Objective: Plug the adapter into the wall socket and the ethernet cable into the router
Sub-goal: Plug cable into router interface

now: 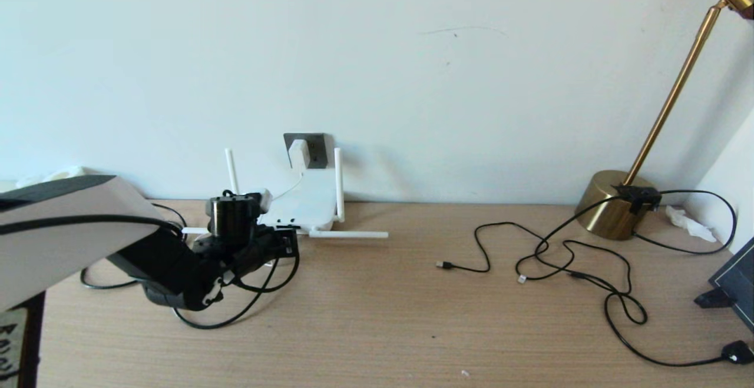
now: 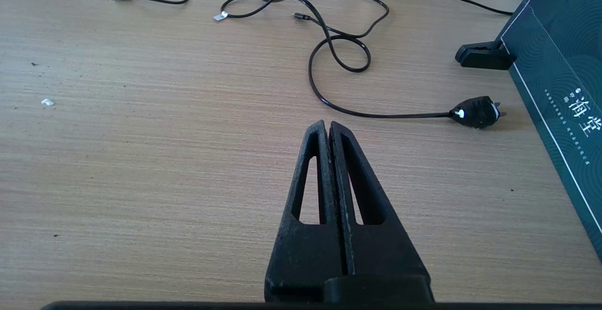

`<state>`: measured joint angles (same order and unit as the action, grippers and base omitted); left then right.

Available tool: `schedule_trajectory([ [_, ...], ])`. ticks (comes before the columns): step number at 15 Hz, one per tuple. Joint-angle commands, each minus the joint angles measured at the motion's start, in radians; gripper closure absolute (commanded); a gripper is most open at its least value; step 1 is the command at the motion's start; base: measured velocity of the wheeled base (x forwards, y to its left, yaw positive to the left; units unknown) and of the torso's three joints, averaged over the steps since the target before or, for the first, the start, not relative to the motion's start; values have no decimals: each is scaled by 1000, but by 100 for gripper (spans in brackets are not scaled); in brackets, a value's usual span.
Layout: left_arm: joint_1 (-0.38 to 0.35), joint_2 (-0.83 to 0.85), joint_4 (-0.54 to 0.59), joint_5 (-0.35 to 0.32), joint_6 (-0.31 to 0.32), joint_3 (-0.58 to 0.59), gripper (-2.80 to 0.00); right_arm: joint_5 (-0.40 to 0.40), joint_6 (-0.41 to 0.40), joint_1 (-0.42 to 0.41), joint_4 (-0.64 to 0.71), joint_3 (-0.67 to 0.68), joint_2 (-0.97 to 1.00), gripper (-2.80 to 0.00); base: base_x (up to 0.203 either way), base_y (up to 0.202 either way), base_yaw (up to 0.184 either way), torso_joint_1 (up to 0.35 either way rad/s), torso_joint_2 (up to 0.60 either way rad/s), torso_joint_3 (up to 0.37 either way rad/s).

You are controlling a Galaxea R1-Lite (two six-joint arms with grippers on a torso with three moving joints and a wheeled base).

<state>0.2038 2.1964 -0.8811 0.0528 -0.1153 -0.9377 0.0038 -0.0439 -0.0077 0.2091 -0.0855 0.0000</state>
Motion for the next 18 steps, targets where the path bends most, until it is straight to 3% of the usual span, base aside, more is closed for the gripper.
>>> schedule_trajectory([
  [1, 0, 10, -10, 1, -1, -10, 0, 1, -1, 0, 1, 1, 2, 0, 0, 0, 0, 0, 0, 0],
  [9, 0, 27, 10, 6, -3, -43, 0, 1, -1, 0, 1, 0, 2, 0, 0, 0, 0, 0, 0, 0],
  [18, 6, 1, 17, 6, -47, -20, 0, 1, -1, 0, 1, 0, 2, 0, 0, 0, 0, 0, 0, 0],
])
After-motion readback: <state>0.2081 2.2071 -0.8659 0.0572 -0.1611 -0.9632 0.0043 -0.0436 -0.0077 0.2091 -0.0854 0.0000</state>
